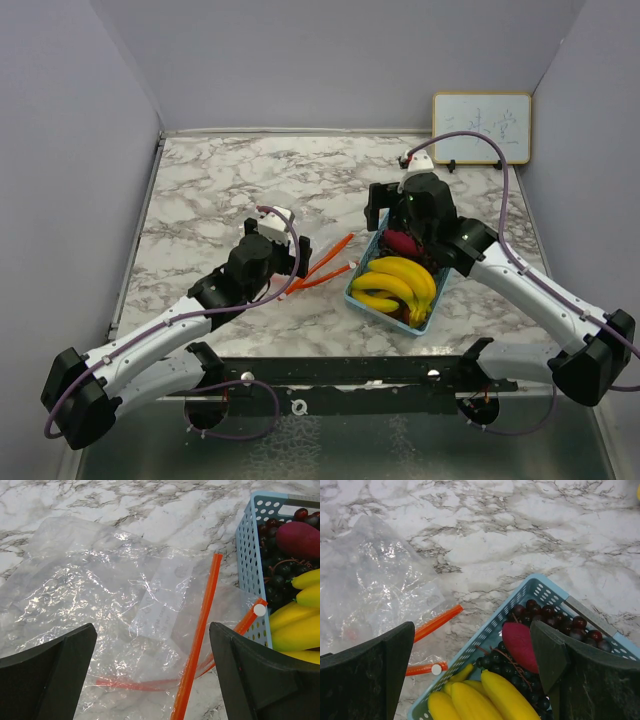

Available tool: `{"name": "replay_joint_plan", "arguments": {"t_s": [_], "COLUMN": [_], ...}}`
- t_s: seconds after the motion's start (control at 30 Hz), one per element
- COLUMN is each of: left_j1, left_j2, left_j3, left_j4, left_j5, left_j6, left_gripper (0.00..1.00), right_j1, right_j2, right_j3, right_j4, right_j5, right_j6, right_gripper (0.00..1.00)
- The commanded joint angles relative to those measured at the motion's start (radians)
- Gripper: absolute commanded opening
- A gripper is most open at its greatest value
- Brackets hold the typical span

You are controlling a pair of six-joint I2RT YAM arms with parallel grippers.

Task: Place the food in the zip-top bag and seal the zipper
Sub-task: Pick up the zipper food storage bag at the center of the board.

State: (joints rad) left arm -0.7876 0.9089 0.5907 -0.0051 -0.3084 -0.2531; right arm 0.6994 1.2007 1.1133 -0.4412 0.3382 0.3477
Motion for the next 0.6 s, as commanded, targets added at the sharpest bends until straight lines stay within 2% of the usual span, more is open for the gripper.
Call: {"name": "replay_joint_plan", "arguments": {"t_s": [0.0,0.3,0.47,0.57], "left_j1": [-0.005,-0.004,-0.012,-0.031], "left_j2": [0.001,0.007,0.05,0.074], "left_j3": [0.016,-0.001,0.005,-0.007], "left_j4": [0.016,0.042,0.041,0.048], "left_j5": [-0.027,0.01,0.067,0.045], "left_j6": [-0.001,0.01,0.016,0.02], "left_gripper": [0.99,0.96,0.91,0.9], "right_j1": [0.005,0.005,-0.002,-0.009], "right_j2": [0.015,-0.024,-0.042,-0.062], "right_j3": [0.015,-0.021,-0.028,-0.041], "right_j4": [-0.003,0.013,-0.029,-0.013], "right_j5": [0.054,0.03,0.119,0.092], "right_j6": [0.018,-0.048,-0.021,-0.023], "right_gripper": [1.0,1.0,1.0,1.0]}}
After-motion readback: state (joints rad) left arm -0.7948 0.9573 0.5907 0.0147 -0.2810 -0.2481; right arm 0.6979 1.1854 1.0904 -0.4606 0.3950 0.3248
